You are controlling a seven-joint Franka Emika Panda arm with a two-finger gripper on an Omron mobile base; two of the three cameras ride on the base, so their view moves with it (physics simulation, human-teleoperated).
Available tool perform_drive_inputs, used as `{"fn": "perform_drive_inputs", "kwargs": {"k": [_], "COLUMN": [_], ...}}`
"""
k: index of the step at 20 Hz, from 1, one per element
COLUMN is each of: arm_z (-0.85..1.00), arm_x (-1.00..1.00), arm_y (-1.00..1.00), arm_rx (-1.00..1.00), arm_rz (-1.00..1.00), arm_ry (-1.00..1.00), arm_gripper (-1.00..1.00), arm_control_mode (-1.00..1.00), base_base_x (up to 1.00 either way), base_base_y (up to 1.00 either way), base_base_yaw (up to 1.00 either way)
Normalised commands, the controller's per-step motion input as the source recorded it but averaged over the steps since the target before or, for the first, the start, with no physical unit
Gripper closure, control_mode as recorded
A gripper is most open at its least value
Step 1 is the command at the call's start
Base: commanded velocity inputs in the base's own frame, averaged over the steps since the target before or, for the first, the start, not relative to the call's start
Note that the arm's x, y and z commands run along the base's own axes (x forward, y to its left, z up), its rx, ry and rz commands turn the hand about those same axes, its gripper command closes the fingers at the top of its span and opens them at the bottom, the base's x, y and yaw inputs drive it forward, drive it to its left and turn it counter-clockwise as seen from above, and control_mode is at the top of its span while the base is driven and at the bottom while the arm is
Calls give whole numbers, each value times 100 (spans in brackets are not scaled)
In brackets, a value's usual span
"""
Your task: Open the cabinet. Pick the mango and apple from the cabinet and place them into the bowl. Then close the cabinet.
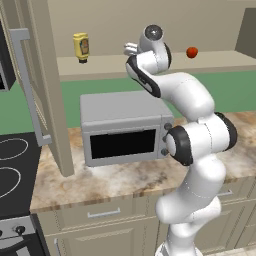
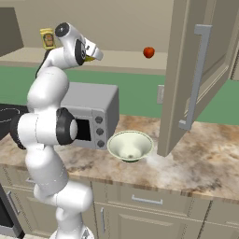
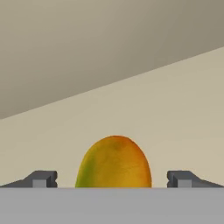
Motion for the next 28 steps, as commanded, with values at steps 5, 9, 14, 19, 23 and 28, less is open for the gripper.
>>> {"fn": "perform_drive_inputs", "kwargs": {"k": [5,9,14,19,23,28], "arm_z": [-19,-23,0,0,0,13], "arm_x": [18,0,0,-24,-84,-100], "arm_y": [0,0,0,2,3,1], "arm_rx": [0,0,0,0,0,0], "arm_rz": [0,0,0,0,0,0], "arm_ry": [1,2,0,-1,-4,-10], "arm_gripper": [-100,100,100,100,100,100], "arm_control_mode": [-100,-100,-100,-100,-100,-100], "base_base_x": [0,0,0,0,0,0], "base_base_y": [0,0,0,0,0,0], "base_base_yaw": [0,0,0,0,0,0]}}
